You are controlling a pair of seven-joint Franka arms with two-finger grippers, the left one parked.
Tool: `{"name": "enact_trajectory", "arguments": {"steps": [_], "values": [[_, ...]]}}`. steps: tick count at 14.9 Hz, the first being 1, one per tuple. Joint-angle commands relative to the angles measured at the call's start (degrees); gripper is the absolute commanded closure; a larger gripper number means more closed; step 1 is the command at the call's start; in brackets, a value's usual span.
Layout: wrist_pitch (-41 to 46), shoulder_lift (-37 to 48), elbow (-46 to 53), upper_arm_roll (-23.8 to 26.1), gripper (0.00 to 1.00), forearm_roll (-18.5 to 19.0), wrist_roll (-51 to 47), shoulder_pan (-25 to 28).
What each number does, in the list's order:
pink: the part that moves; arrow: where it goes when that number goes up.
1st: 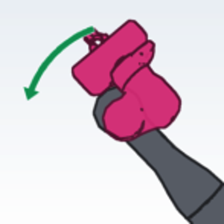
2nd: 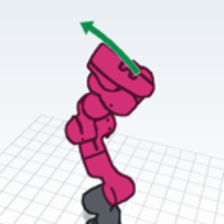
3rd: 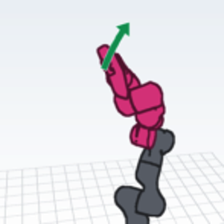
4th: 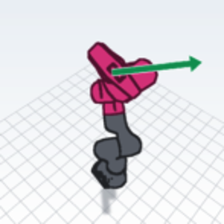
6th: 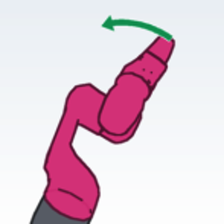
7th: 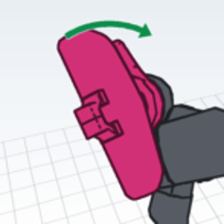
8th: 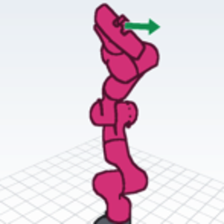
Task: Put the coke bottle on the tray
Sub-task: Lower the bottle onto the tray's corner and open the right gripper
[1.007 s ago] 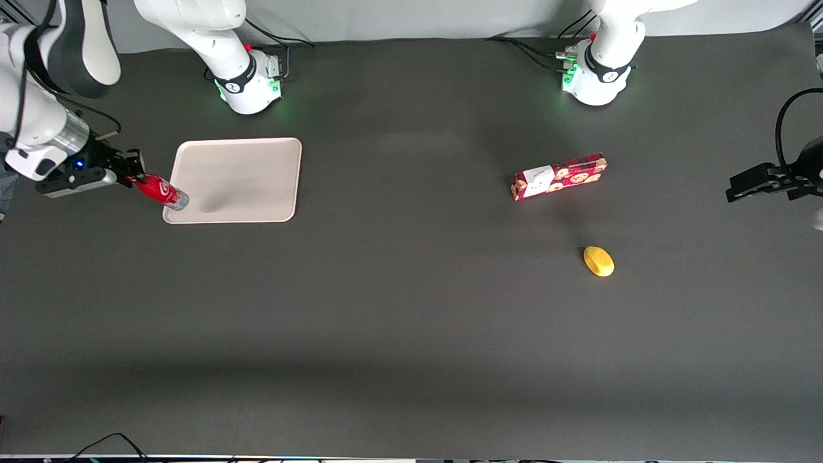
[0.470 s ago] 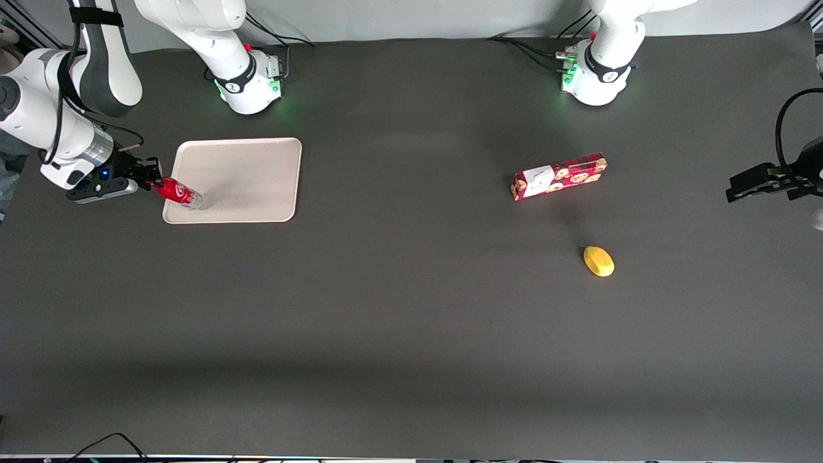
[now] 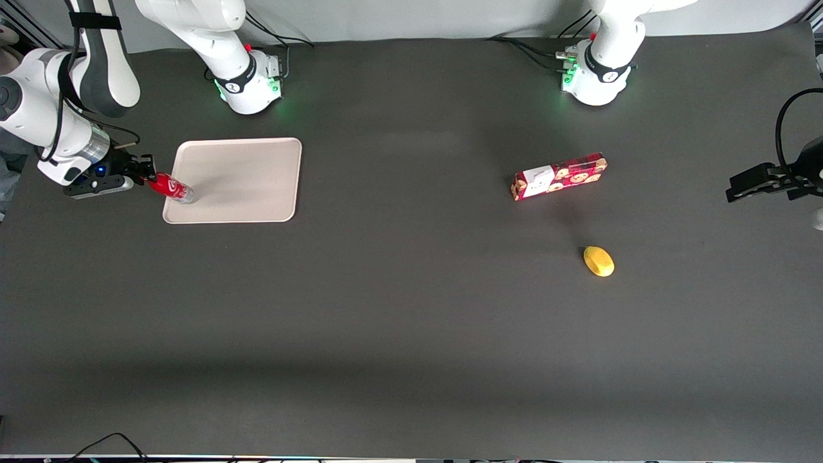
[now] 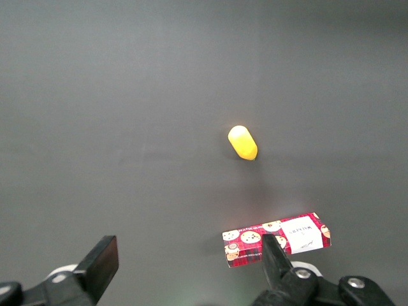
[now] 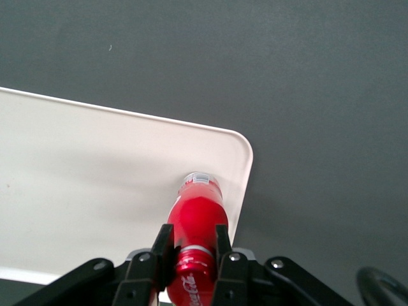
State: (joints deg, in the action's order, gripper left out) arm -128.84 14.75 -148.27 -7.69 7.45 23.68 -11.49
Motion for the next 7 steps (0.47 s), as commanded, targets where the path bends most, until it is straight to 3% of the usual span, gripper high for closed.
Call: {"name": "enact_trajectory", "arguments": {"steps": [1,4,7], "values": [[-1.59,0.37,-0.79,-1.09,0.98,1.61,-1.27,-0.20],[-1.85,-0.16,-0.79,-1.27,0.85,1.61,-1.27,-0.11],[-2.64,-0.69,-0.79,-1.27,0.40,1.52,-1.27,-0.11]]}}
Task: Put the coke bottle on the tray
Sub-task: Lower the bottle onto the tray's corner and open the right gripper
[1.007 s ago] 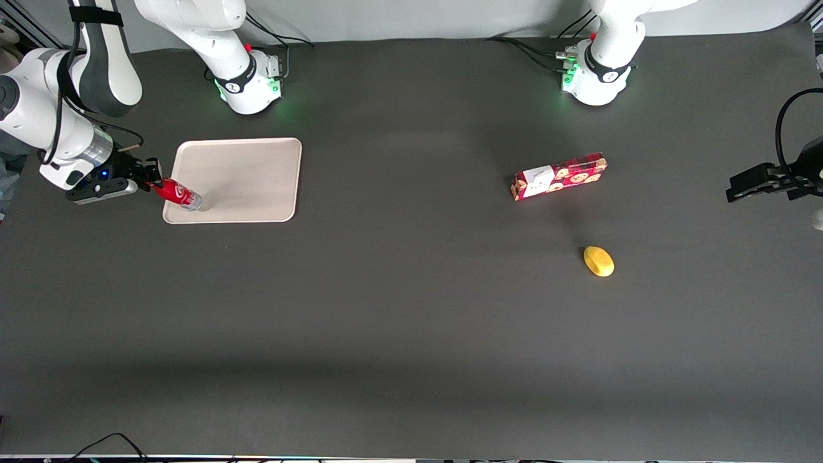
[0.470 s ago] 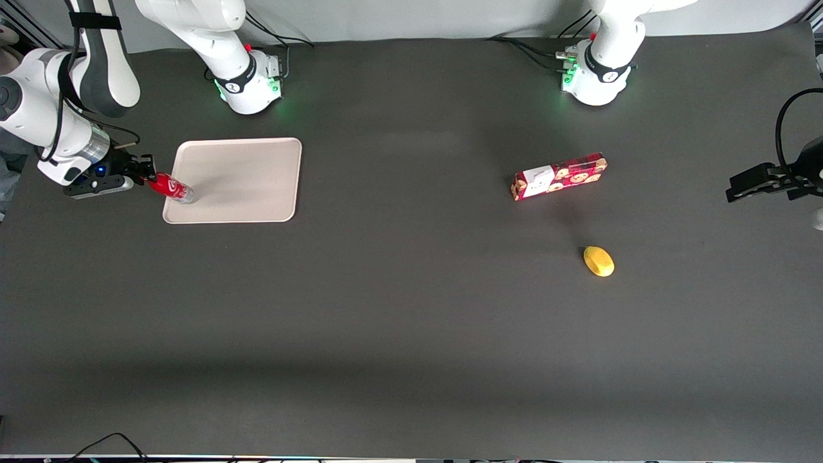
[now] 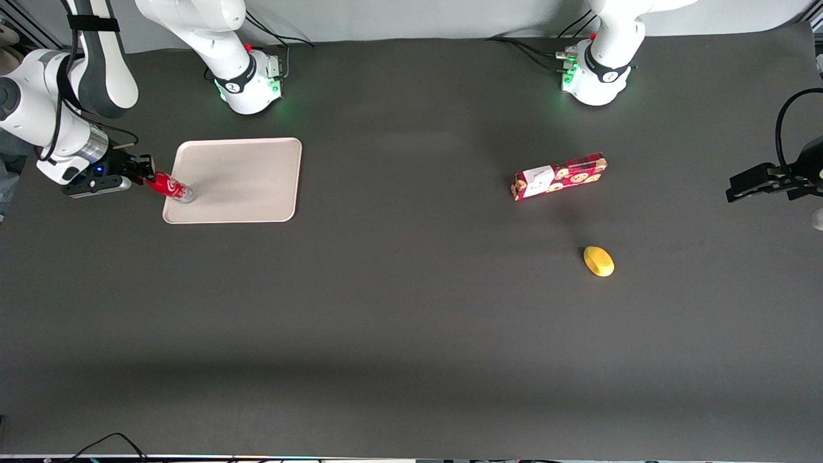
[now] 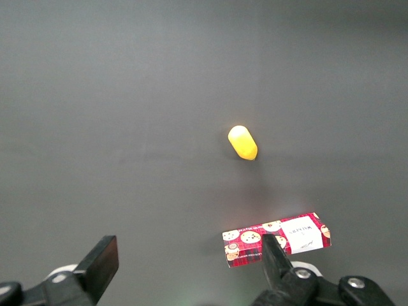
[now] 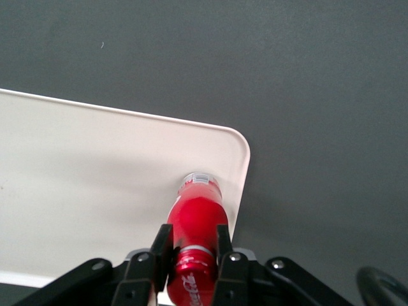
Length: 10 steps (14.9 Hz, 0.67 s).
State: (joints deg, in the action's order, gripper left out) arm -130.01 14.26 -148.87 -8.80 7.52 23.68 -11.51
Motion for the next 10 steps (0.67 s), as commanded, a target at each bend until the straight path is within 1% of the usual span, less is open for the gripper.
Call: {"name": "enact_trajectory", "arguments": {"steps": [1,2,3,4,6,7,9,10], "values": [[-1.39,-0.20,-0.19,-0.17,0.21,1.44,-1.27,-0.18],[-1.39,-0.11,-0.10,-0.25,0.17,1.44,-1.27,-0.18],[-1.30,-0.11,-0.02,-0.52,0.04,1.44,-1.27,-0.09],[-1.04,0.06,0.16,-1.04,0.00,1.44,-1.09,-0.09],[0.27,0.94,0.94,-1.13,0.00,1.35,-0.92,0.17],[2.54,1.46,2.87,-1.05,0.00,1.18,-0.92,0.52],[8.68,1.56,8.83,-0.61,0.00,0.48,-0.83,0.87],[12.37,1.56,12.78,-0.35,0.00,-1.18,-0.83,1.75]]}}
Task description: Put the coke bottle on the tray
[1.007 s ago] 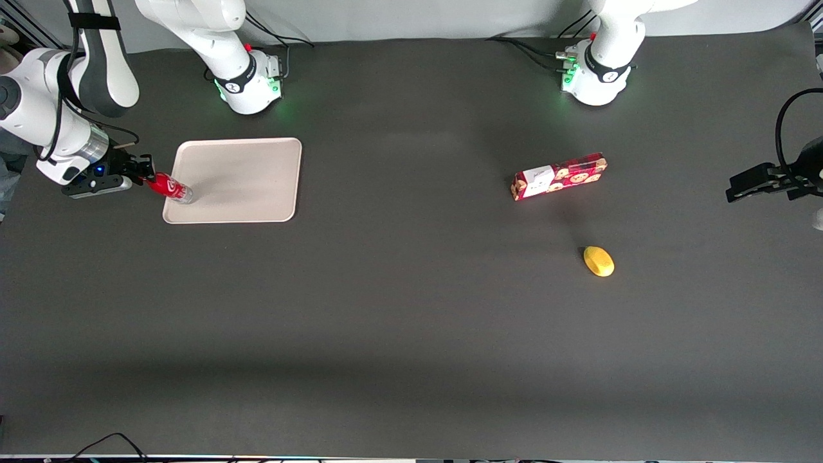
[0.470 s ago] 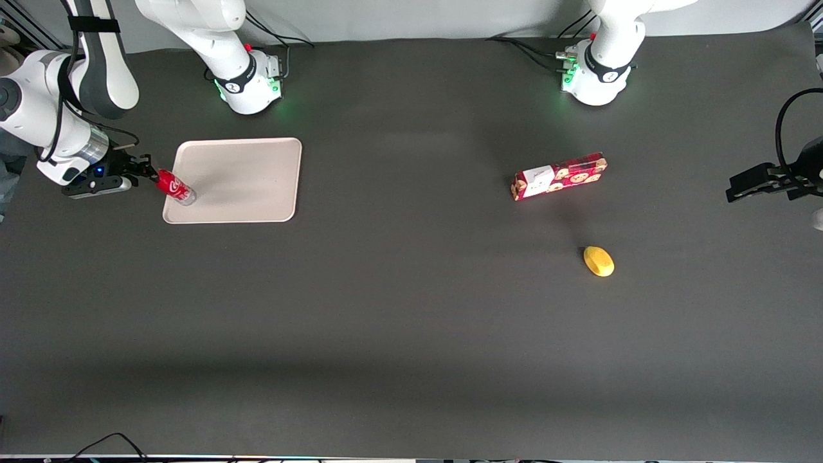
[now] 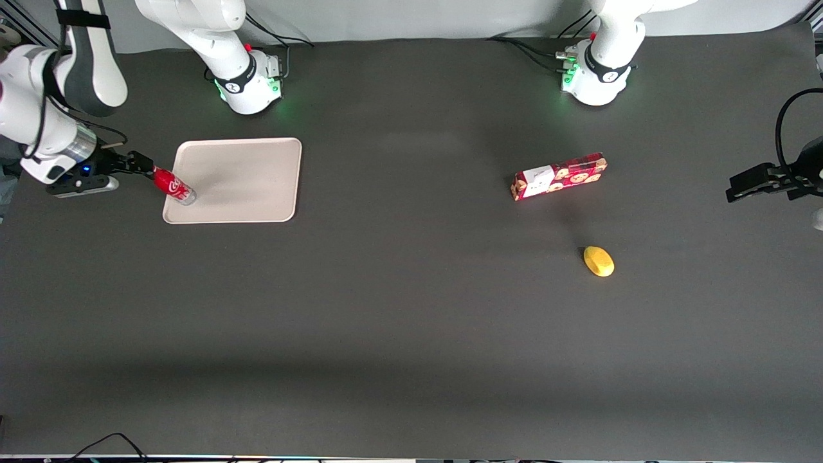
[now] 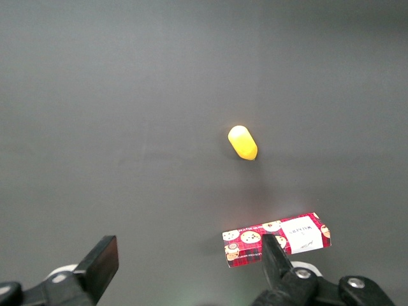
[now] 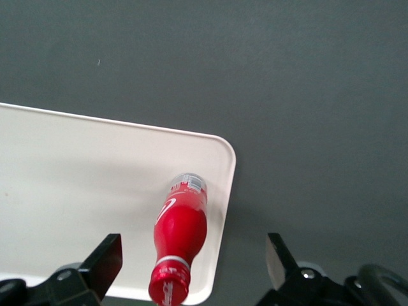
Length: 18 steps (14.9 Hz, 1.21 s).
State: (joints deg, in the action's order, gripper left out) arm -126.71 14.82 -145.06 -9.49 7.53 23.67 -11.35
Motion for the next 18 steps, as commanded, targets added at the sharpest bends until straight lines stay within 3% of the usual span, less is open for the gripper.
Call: {"name": "enact_trajectory", "arguments": {"steps": [1,6,8,10,13,18], "values": [[12.68,0.48,13.79,1.22,0.00,-3.12,-1.08,2.29],[21.59,-8.90,37.35,5.44,0.00,-11.82,-1.79,2.82],[24.57,-14.70,47.37,6.50,0.00,-12.01,-3.18,2.91],[28.43,-18.40,55.29,9.04,0.00,-11.58,-11.85,3.26],[30.03,-20.26,58.05,12.56,0.00,-10.87,-20.13,3.79],[29.95,-22.90,59.54,13.27,0.00,-10.43,-21.56,4.06]]}}
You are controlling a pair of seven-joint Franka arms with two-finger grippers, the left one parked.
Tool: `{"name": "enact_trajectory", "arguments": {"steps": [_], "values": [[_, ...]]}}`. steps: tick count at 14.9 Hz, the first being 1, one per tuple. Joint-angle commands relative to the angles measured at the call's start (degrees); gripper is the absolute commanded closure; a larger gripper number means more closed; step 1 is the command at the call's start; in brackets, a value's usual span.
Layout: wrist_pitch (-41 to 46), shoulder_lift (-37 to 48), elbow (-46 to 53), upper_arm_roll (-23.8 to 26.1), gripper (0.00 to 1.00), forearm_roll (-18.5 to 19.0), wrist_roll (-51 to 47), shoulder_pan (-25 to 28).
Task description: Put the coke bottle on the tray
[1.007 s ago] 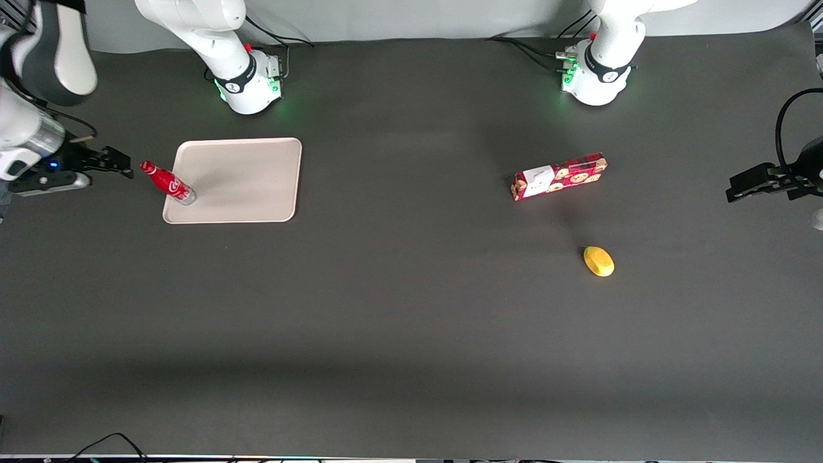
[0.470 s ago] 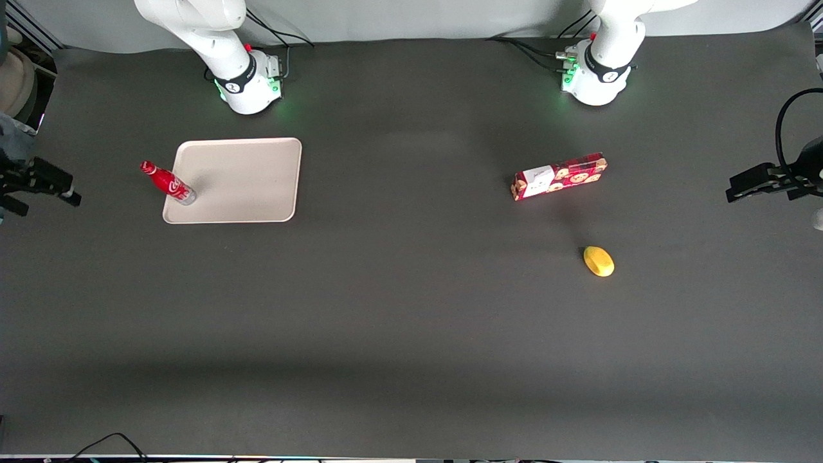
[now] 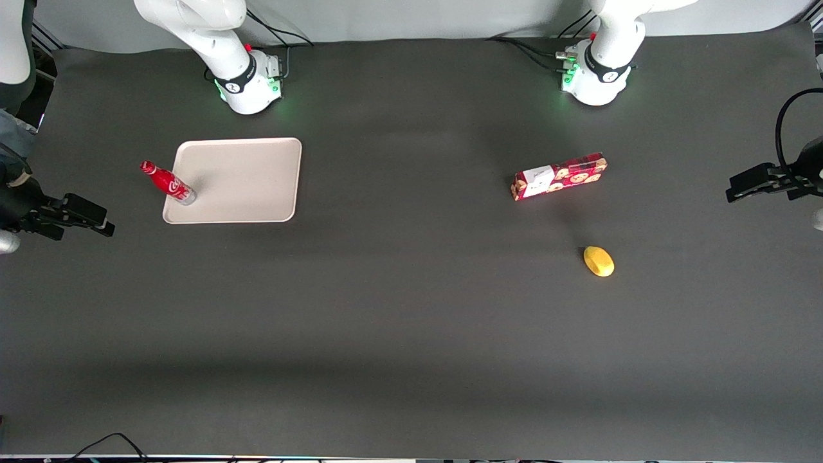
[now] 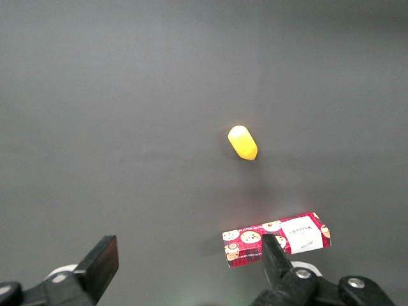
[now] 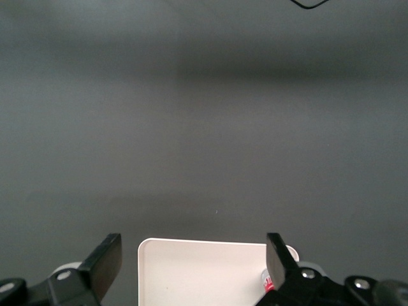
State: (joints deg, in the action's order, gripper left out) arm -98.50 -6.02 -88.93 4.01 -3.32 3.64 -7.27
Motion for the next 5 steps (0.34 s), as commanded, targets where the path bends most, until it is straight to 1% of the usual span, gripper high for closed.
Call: {"name": "enact_trajectory", "arguments": {"steps": [1,2,4,5], "values": [[1.73,-2.50,3.41,-0.23,0.00,0.50,-1.53,-0.03],[1.73,-2.77,3.50,-0.31,0.00,1.20,-1.53,-0.11],[1.82,-2.77,3.50,-0.23,0.00,4.62,-1.53,-0.03],[1.82,-2.77,3.50,-0.23,0.00,4.90,-1.53,-0.03]]}}
